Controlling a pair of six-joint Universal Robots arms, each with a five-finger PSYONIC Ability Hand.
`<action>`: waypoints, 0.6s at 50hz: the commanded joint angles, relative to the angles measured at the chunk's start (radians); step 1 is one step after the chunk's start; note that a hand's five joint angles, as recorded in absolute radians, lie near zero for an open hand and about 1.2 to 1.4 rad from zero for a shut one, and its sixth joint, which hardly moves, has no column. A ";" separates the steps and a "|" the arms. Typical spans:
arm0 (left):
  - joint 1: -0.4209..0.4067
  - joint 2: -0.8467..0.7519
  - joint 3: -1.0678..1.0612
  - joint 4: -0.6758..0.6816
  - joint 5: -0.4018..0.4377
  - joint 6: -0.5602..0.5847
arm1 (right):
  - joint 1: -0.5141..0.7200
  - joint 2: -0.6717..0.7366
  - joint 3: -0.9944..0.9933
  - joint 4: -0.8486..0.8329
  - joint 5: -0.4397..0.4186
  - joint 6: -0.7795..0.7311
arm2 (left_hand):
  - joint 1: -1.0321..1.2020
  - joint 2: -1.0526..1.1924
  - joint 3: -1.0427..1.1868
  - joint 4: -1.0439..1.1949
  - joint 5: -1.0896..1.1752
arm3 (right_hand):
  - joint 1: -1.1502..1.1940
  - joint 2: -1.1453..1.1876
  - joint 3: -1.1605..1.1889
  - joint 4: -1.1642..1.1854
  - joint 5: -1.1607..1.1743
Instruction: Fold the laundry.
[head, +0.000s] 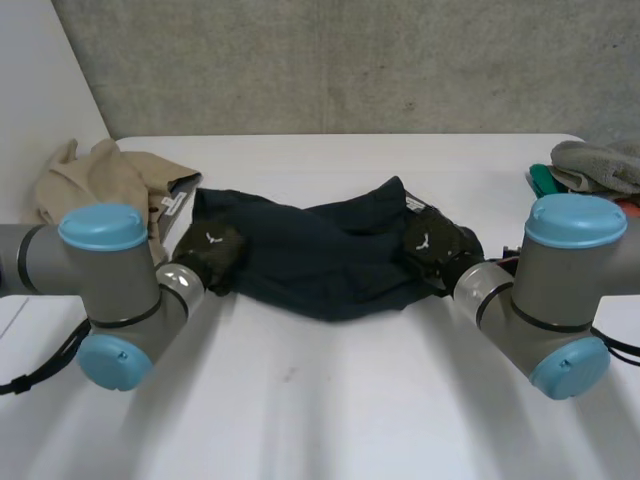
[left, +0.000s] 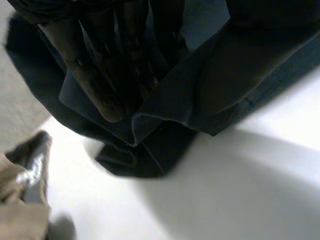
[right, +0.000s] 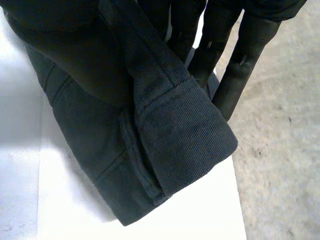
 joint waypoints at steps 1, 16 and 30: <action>-0.011 0.117 0.000 -0.006 -0.001 -0.059 | -0.006 -0.093 -0.014 0.064 0.066 0.119 | 0.263 0.208 0.532 0.206 0.235 | 0.329 0.227 0.222 0.203 0.213; 0.058 0.590 0.190 -0.447 0.134 -0.264 | -0.159 -0.400 -0.313 0.719 0.084 0.317 | 0.263 0.208 0.532 0.206 0.235 | 0.329 0.227 0.222 0.203 0.213; 0.015 0.141 0.550 -0.712 0.054 -0.149 | -0.078 -0.077 -0.453 0.732 0.086 0.271 | 0.263 0.208 0.532 0.206 0.235 | 0.329 0.227 0.222 0.203 0.213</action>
